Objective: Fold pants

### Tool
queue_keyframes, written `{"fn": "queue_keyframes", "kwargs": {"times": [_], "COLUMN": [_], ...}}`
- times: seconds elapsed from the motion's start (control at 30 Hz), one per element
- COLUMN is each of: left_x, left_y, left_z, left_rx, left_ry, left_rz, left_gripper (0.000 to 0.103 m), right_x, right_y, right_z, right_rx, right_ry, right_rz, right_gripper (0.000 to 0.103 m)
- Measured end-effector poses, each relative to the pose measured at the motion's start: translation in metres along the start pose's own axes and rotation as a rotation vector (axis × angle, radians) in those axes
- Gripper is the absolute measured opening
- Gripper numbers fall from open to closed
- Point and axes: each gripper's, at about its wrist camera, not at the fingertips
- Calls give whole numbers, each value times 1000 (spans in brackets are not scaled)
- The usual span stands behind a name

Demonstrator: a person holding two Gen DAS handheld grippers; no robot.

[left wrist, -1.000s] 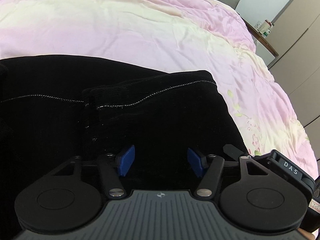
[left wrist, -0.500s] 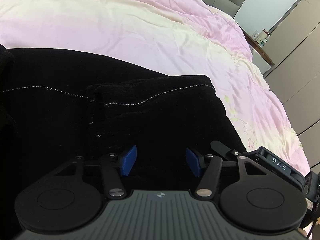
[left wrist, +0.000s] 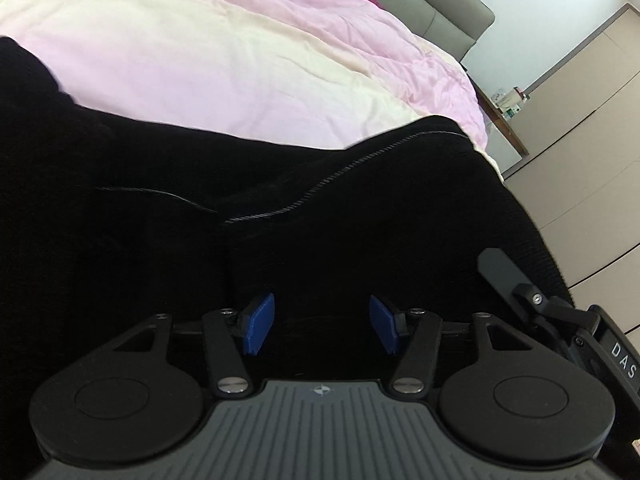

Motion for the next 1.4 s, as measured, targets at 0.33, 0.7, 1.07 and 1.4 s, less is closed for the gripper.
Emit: {"fn": "queue_keyframes", "kwargs": {"times": [0.33, 0.7, 1.07, 1.4], "left_x": [27, 16, 9, 15], "left_y": [159, 160, 199, 222], "left_z": [-107, -194, -236, -237], "left_rx": [123, 360, 249, 218], "left_ry": [-33, 74, 345, 358], "left_rz": [285, 166, 290, 386], "left_gripper": [75, 74, 73, 73], "right_x": [-16, -132, -223, -300], "right_y": [-10, -38, -76, -100], "right_z": [-105, -258, -301, -291], "right_rx": [-59, -53, -88, -135], "right_ry": [204, 916, 1331, 1648], "right_rz": [30, -27, -99, -218], "right_gripper": [30, 30, 30, 45]}}
Point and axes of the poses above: each gripper's, at about its wrist camera, not at the fingertips, and y roughly against the way its jaws point, z to its right, x to its top, and after that the axes turned 3 degrees about y, right-handed
